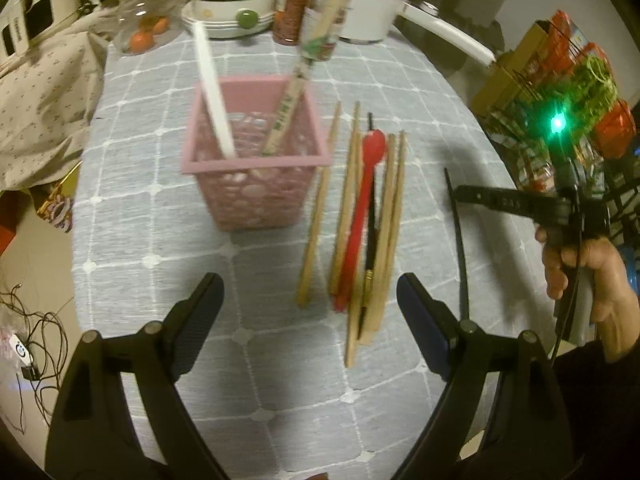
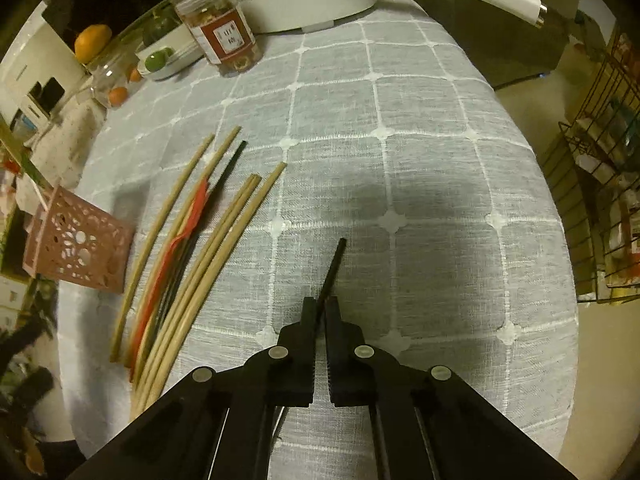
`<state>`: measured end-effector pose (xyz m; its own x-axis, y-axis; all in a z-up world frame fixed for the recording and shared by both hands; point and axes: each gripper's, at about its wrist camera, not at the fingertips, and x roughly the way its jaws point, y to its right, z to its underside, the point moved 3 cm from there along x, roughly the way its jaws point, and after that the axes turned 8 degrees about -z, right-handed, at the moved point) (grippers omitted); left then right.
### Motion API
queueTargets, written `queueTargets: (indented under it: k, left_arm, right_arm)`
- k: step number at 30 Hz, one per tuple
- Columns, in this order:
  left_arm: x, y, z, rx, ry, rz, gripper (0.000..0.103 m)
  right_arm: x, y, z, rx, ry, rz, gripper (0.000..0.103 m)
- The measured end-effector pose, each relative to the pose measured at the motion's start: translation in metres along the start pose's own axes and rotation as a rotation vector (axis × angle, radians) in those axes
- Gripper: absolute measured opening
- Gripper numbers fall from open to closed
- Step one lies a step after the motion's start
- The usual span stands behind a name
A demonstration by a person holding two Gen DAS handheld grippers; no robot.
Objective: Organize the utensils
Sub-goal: 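Grasp a wooden chopstick with the left tool while the right tool holds the black chopstick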
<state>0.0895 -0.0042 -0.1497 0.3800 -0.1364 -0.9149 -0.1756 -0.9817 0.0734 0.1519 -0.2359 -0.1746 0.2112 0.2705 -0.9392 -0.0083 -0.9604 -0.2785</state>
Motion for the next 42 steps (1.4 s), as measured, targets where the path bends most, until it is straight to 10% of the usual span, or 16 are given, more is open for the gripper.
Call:
queueTargets:
  k: [9,13,21,33,42]
  left_arm:
    - [-0.001,0.014,0.007,0.056,0.005,0.001,0.088]
    - [-0.001,0.017,0.007,0.066,0.001,0.009,0.088]
    - [-0.011,0.03,0.01,0.098,0.032,0.01,0.085]
    - [0.005,0.109,-0.015,0.248,-0.019,0.028,0.042]
    - [0.061,0.128,-0.074,0.176,-0.095,-0.024,0.013]
  right_arm:
    - [0.009,-0.005,0.011,0.01,-0.051,0.047,0.032]
    - [0.017,-0.031,0.018,-0.154,-0.057,0.15,0.015]
    - [0.006,-0.026,0.024,-0.137,-0.08,0.048,0.005]
    - [-0.053,0.013,0.027,-0.036,0.029,-0.081,0.005]
    - [-0.046,0.028,0.019,0.022,0.01,-0.118,0.006]
